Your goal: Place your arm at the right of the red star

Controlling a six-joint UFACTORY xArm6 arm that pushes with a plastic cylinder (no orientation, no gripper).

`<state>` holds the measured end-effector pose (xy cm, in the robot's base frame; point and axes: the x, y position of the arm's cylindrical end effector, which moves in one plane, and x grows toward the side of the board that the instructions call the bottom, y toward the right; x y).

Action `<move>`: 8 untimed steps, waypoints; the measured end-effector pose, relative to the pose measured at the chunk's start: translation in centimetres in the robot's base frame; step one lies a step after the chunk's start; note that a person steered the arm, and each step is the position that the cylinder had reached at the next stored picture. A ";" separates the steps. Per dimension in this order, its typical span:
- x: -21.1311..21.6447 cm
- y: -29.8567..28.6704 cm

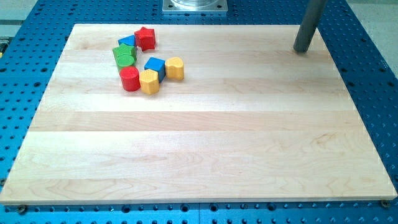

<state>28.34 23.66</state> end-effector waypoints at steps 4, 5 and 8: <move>-3.2 -11.3; -4.7 -11.7; -5.6 -17.2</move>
<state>22.71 6.45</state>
